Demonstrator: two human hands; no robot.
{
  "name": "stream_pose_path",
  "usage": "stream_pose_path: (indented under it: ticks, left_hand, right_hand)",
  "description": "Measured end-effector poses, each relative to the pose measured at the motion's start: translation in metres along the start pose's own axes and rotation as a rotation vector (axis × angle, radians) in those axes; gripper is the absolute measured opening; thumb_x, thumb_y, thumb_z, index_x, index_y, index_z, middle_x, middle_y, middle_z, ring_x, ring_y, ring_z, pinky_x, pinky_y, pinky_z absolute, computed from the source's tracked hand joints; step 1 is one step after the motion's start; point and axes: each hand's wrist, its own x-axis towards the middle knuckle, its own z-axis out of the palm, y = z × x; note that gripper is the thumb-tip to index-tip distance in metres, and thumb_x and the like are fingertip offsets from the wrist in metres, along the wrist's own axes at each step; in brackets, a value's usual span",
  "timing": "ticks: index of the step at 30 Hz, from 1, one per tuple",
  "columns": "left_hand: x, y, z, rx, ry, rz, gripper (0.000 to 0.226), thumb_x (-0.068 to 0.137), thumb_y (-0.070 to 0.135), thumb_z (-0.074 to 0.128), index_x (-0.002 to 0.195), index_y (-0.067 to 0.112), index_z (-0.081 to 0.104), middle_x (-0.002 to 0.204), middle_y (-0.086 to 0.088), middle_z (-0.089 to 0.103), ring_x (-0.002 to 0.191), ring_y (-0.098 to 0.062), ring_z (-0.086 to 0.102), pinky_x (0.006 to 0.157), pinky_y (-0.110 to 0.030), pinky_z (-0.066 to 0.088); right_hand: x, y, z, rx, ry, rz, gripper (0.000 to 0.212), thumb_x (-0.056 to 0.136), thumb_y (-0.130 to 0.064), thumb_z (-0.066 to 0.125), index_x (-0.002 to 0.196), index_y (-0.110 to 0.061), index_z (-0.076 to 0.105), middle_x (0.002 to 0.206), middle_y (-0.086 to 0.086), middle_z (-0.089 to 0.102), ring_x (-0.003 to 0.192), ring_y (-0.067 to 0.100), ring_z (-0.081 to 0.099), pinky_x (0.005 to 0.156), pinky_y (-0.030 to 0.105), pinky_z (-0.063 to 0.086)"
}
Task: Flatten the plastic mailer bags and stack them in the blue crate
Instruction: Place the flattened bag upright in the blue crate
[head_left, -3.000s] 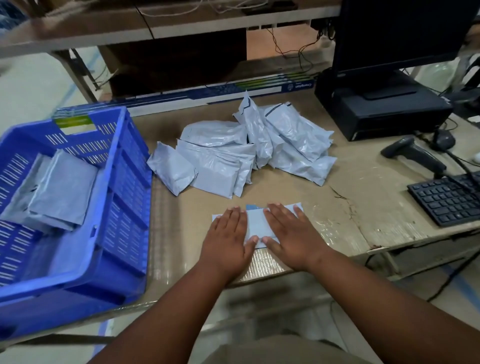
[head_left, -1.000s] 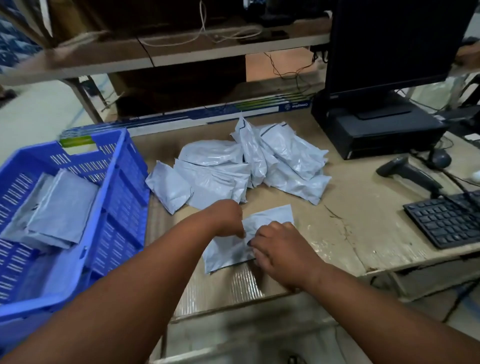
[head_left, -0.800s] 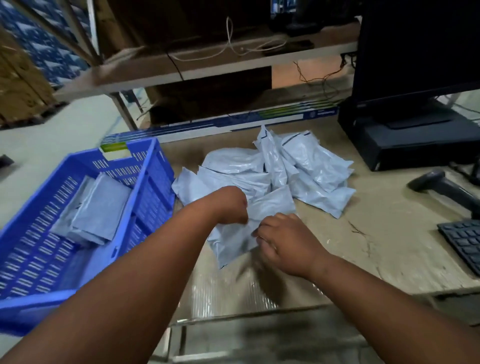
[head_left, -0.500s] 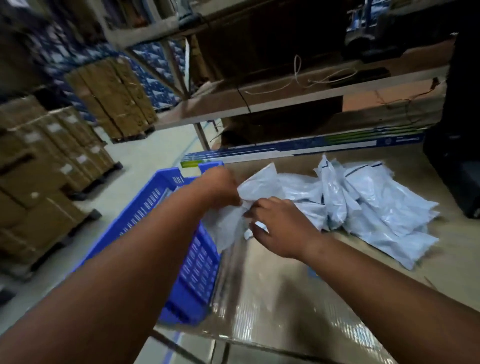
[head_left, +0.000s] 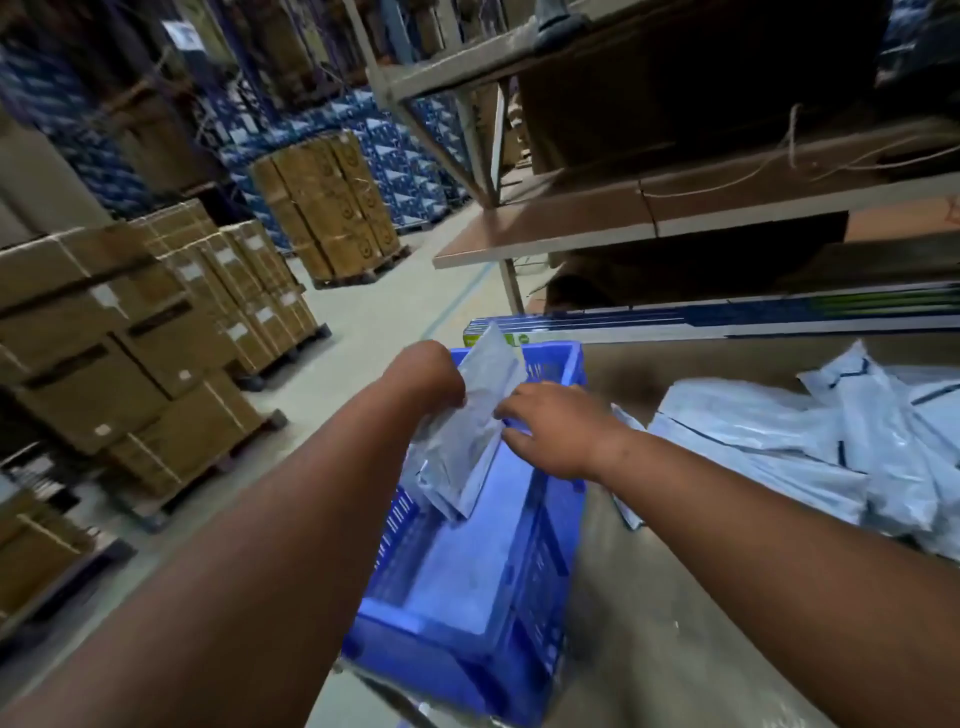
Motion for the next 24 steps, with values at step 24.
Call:
stream_pose_path:
  ticks: [24]
  left_hand:
    - [0.112,-0.032,0.142,-0.011,-0.208,0.072,0.056,0.086,0.022,0.065,0.140,0.017,0.052,0.150,-0.010,0.051,0.136,-0.030,0.055,0.101,-0.051,0.056]
  right_hand:
    - [0.049,0.017,0.052,-0.051,-0.145,0.239,0.038,0.099,-0.053,0.049,0.130,-0.041,0.066,0.133,-0.011,0.065,0.135,0.020,0.046,0.129,0.055,-0.008]
